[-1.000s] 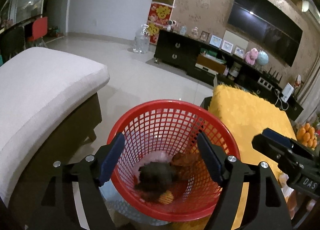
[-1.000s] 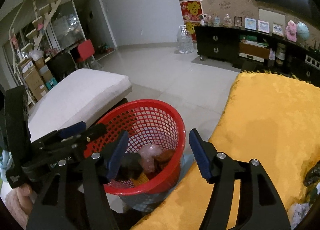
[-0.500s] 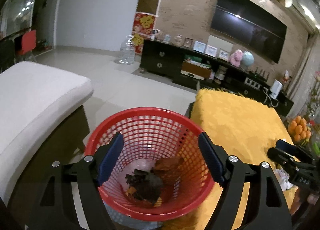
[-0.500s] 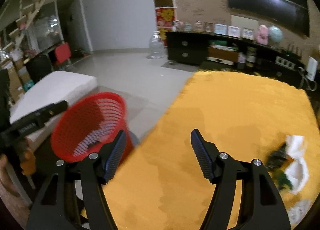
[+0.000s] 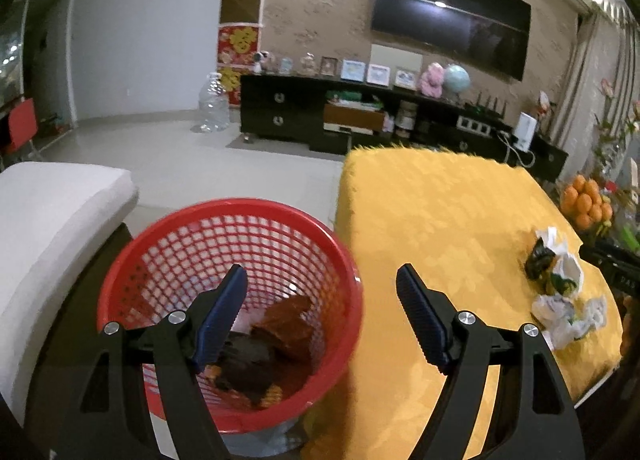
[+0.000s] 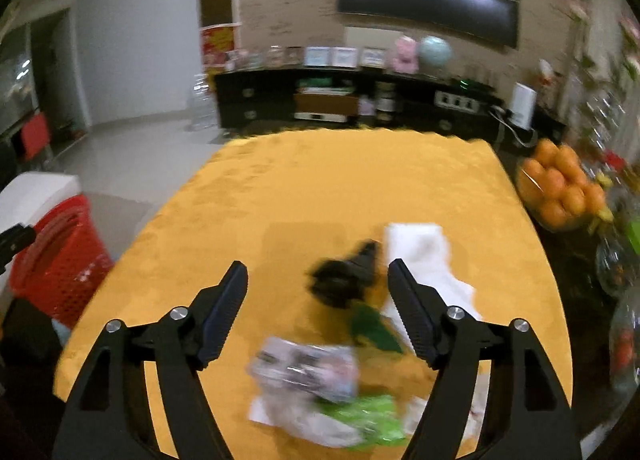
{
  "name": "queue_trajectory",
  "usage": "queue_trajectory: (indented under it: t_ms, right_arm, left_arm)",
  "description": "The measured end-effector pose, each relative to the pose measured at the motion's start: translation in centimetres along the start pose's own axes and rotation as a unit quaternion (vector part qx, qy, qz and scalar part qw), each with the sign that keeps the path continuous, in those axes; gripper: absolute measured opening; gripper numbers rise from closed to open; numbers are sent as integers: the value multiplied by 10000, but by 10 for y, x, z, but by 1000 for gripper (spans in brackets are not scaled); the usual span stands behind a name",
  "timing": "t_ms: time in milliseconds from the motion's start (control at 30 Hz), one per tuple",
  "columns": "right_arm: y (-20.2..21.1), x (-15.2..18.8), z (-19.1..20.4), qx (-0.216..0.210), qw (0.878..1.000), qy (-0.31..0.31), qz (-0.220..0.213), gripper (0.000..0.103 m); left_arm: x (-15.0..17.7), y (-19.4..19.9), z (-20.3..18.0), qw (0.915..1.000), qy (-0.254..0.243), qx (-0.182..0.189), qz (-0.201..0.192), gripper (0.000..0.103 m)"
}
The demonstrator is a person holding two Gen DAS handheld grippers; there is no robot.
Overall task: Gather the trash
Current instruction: 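Grasp the printed plastic wrapper on the table with the left gripper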
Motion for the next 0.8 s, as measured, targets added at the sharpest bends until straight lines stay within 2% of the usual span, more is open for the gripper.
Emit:
queue_trajectory:
  t_ms: [100, 267, 433, 633, 800]
  right_arm:
    - [0, 10, -24, 144, 9992, -352, 122, 70]
    - [6, 13, -59, 376, 9962, -787, 31, 74]
    - [16, 16, -80, 347, 9919, -1219, -56, 74]
    - [24, 16, -85, 173, 9913, -1301, -136, 78]
    - [29, 18, -95, 146, 9890, -1468, -132, 78]
  left_arm:
    - [4, -2, -10, 9999, -67, 81, 41, 74]
    - [9, -5, -36, 9990, -261, 299, 191, 78]
    - [18, -9, -87, 9949, -676, 643, 389, 79]
    - [23, -13, -170, 9820, -1147, 1314, 719, 81]
    - [28, -15, -226, 9720, -1577, 1539, 810, 81]
Point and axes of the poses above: each gripper's, at about its wrist camera, not at the fingertips, and y roughly against the way its jaws point, z to its left, x to its underside, the point moved 4 cm from there along -y, roughly the way its jaws point, and after that the axes turned 7 degrees about -x, right-handed, at the moved point
